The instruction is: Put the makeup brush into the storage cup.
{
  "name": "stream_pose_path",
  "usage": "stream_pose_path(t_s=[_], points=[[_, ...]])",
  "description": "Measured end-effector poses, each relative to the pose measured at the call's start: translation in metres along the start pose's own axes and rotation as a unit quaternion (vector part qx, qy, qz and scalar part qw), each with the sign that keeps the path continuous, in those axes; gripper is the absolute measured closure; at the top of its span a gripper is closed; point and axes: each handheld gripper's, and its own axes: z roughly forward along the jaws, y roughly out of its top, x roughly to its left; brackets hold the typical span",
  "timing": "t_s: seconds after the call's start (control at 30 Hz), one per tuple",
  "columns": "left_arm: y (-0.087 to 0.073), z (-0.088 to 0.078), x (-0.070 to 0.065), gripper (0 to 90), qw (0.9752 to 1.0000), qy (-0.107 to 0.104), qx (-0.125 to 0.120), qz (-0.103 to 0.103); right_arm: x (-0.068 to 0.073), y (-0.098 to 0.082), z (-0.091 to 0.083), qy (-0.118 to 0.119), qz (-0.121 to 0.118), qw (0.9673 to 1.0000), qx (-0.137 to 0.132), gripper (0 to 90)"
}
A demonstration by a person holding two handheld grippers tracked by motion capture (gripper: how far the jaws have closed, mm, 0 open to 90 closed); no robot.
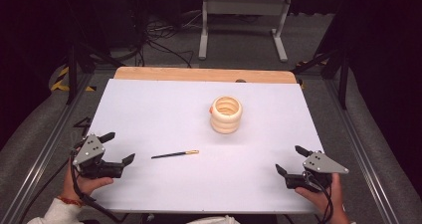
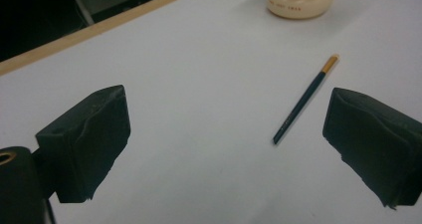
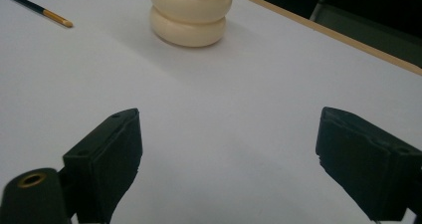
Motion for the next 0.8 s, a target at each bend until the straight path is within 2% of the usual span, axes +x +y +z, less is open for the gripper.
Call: stream_pose_path(t_s=[0.07,0.13,0.3,0.4,0.43,0.5,0.53,0.67,0.7,0.73,0.8], points=[[-0.001,0.002,-0.002,5.4,1.0,-0.008,0.005,0.003,0.0,-0.001,0.0,0.001,-0.002,1.0,0.001,11.3],[0.0,0.005,-0.006,5.6,0.9994,-0.017,0.018,0.022,0.0,-0.001,0.001,0.001,0.0,1.0,0.002,11.3],[-0.001,0.007,-0.005,6.3,0.999,-0.028,0.03,0.02,0.001,0.0,0.003,-0.001,-0.006,1.0,0.006,11.5],[0.004,0.01,-0.004,6.9,0.9975,-0.036,0.052,0.03,0.001,0.0,0.003,-0.001,-0.002,0.9999,0.011,11.7],[0.004,0.01,-0.004,7.0,0.9975,-0.036,0.052,0.03,0.001,0.0,0.004,0.0,-0.001,0.9999,0.012,11.8],[0.012,0.014,-0.004,8.6,0.9956,-0.044,0.068,0.048,0.001,0.0,0.005,0.004,-0.001,0.9999,0.013,11.8],[0.012,0.014,-0.004,8.9,0.9956,-0.044,0.068,0.048,0.002,0.0,0.005,0.005,-0.002,0.9999,0.014,11.8],[0.022,0.023,-0.005,8.9,0.9929,-0.054,0.087,0.061,0.003,-0.001,0.007,0.008,-0.004,0.9997,0.022,11.8],[0.026,0.03,-0.005,9.1,0.9912,-0.058,0.095,0.071,0.003,-0.001,0.007,0.01,-0.003,0.9997,0.023,11.9],[0.026,0.03,-0.005,9.5,0.9912,-0.058,0.095,0.071,0.003,-0.001,0.007,0.01,-0.003,0.9997,0.023,11.9],[0.03,0.038,-0.007,10.0,0.9892,-0.066,0.106,0.076,0.003,-0.002,0.008,0.011,-0.004,0.9996,0.025,11.9]])
